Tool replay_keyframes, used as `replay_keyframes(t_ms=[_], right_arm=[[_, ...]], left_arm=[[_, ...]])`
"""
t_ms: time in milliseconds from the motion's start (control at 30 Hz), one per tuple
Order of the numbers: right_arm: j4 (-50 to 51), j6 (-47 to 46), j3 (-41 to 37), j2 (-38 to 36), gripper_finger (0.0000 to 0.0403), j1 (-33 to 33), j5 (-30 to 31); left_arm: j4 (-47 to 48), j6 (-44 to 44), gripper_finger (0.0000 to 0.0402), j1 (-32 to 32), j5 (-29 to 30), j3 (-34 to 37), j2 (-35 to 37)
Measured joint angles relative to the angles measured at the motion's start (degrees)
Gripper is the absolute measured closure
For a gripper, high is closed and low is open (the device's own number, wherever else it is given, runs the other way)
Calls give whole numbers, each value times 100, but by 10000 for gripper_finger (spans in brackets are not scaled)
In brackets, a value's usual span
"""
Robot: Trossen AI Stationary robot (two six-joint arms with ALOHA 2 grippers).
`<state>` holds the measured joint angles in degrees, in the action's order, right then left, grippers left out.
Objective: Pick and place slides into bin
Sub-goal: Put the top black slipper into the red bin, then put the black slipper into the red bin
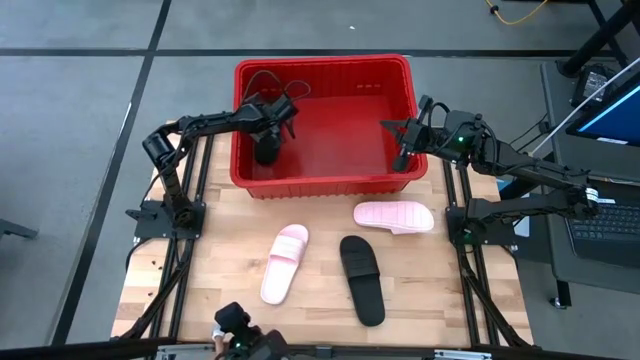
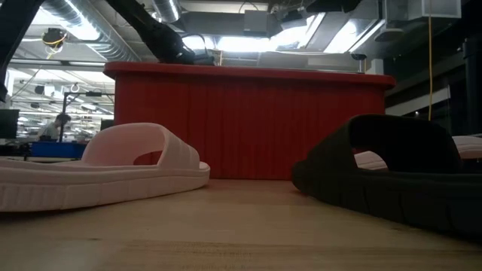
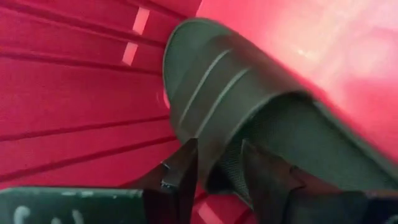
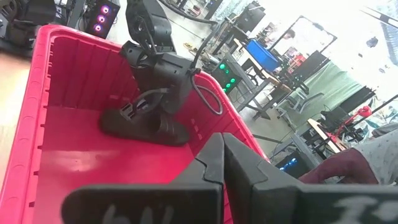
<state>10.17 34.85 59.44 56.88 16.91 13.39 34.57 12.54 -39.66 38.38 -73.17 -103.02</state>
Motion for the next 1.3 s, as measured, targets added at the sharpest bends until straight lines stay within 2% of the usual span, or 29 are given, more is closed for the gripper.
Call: replay_keyframes(t_ms=[233,567,733,900,1100,1300], right_arm=[[3,9,0,0,397,1,-2],[23,-4,0,0,397,0,0],[125,-13,0,-2,397,0,-2],[160,-4,0,-68,397,-71,-291],[423,17,1,-300,399,-317,-556],[1896,-291,339,-208,400,-914,-557]], left_arm=[[85,-75,277,161,-62,-494,0],[1337,323,277,646,-41,-1498,0],[1372,358,279,1045,-43,-1854,101],[1304,332,316,1551,-39,-2006,518],[1314,-403,388,2218,-41,-2014,1312],[951,-797,400,3032,7,-2014,1676]])
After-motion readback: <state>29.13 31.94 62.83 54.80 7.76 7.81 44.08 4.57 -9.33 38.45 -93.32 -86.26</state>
